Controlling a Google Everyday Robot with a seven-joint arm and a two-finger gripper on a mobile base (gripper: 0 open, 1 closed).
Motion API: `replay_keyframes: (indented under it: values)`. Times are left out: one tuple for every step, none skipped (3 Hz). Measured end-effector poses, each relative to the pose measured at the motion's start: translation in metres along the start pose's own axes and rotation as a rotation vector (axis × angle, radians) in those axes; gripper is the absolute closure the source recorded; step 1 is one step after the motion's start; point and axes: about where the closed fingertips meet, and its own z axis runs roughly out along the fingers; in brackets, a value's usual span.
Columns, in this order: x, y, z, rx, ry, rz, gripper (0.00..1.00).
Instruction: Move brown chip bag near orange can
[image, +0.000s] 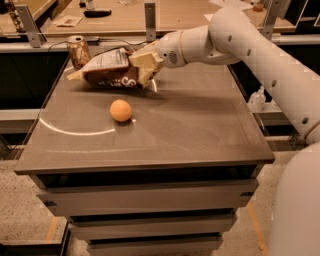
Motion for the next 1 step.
replay_keyframes:
  values:
    - [-0.0016,0.0045,0.0085,-0.037,-0.014,0.007,1.00]
